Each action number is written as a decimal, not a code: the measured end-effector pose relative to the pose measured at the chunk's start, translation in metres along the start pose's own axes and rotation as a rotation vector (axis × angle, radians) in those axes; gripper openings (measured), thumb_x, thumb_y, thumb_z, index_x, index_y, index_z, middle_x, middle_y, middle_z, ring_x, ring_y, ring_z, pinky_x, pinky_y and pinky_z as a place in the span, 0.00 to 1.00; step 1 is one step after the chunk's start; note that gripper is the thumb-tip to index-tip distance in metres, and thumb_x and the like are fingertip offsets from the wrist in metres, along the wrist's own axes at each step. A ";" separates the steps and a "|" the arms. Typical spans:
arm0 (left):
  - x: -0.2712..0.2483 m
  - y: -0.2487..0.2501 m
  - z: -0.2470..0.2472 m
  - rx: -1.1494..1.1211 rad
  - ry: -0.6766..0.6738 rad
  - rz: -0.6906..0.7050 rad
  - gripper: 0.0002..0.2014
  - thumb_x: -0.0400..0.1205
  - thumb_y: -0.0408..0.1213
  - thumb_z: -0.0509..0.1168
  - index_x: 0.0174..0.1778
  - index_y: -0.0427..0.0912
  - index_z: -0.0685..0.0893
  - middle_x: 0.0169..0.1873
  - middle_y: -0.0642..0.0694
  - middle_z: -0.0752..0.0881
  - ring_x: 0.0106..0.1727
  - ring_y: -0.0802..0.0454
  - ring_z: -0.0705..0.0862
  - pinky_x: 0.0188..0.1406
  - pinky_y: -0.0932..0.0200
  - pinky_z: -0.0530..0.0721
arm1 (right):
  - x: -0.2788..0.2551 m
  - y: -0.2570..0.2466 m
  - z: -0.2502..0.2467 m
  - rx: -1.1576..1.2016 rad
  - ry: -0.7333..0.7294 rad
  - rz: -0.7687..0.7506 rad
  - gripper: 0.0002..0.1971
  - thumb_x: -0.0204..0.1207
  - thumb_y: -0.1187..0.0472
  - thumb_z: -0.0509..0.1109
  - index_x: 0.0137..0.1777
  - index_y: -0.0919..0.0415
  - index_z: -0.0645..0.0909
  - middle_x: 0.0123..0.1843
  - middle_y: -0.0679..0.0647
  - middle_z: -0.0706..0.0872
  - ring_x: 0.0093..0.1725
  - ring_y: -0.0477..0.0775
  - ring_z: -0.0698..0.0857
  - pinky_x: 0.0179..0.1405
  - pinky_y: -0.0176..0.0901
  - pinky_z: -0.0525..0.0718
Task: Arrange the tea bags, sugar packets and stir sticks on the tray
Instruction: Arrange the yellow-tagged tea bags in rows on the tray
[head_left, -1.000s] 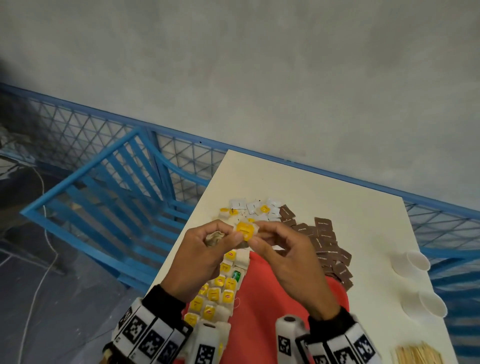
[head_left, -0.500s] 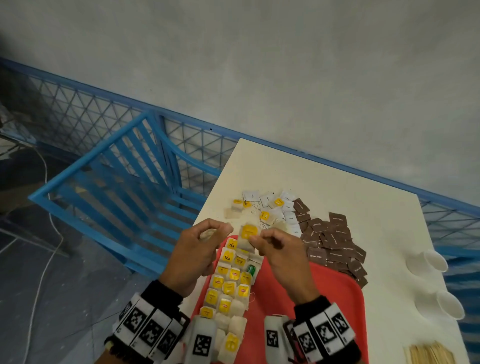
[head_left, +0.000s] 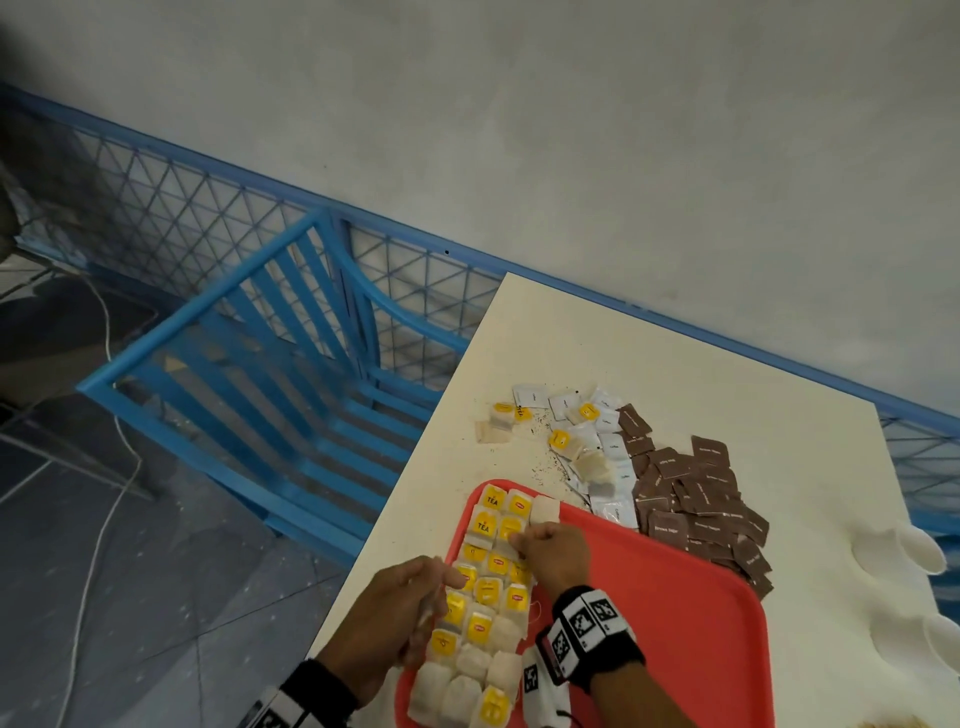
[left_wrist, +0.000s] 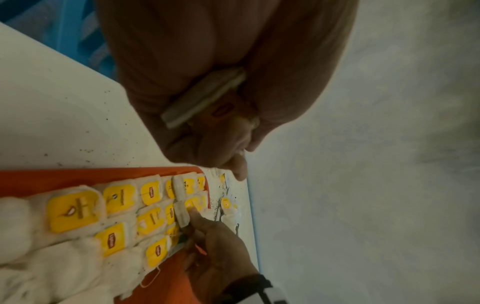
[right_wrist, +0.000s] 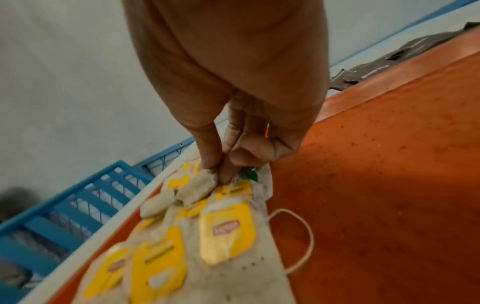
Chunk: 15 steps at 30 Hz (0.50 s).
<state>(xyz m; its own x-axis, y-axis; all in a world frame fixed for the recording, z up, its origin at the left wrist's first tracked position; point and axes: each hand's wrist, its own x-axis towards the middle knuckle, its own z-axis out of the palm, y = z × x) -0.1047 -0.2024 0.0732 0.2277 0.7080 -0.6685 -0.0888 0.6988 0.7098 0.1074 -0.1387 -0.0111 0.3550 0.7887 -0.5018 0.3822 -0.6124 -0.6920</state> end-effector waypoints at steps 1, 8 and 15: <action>0.001 -0.001 0.001 -0.019 -0.005 -0.010 0.20 0.90 0.47 0.56 0.53 0.34 0.86 0.23 0.46 0.74 0.21 0.55 0.66 0.23 0.65 0.61 | 0.001 0.000 0.003 -0.036 0.014 0.004 0.21 0.70 0.63 0.81 0.22 0.57 0.74 0.22 0.48 0.76 0.23 0.45 0.73 0.23 0.35 0.74; 0.007 0.006 0.002 -0.204 0.001 -0.044 0.30 0.82 0.62 0.56 0.54 0.37 0.89 0.32 0.41 0.82 0.23 0.52 0.71 0.22 0.66 0.65 | -0.004 -0.011 0.004 -0.204 0.052 -0.053 0.18 0.69 0.58 0.80 0.32 0.57 0.72 0.31 0.50 0.78 0.30 0.47 0.74 0.26 0.40 0.71; 0.005 0.018 0.023 -0.171 -0.049 0.012 0.36 0.81 0.69 0.49 0.58 0.41 0.87 0.36 0.36 0.85 0.21 0.51 0.72 0.22 0.65 0.67 | -0.067 -0.052 -0.044 -0.011 -0.239 -0.470 0.12 0.76 0.52 0.78 0.39 0.59 0.84 0.28 0.40 0.79 0.29 0.38 0.75 0.31 0.32 0.74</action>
<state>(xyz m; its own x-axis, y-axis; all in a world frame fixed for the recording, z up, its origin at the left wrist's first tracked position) -0.0828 -0.1887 0.0877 0.2719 0.7133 -0.6459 -0.2544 0.7006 0.6666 0.1015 -0.1625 0.0812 -0.0608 0.9679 -0.2441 0.4631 -0.1893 -0.8659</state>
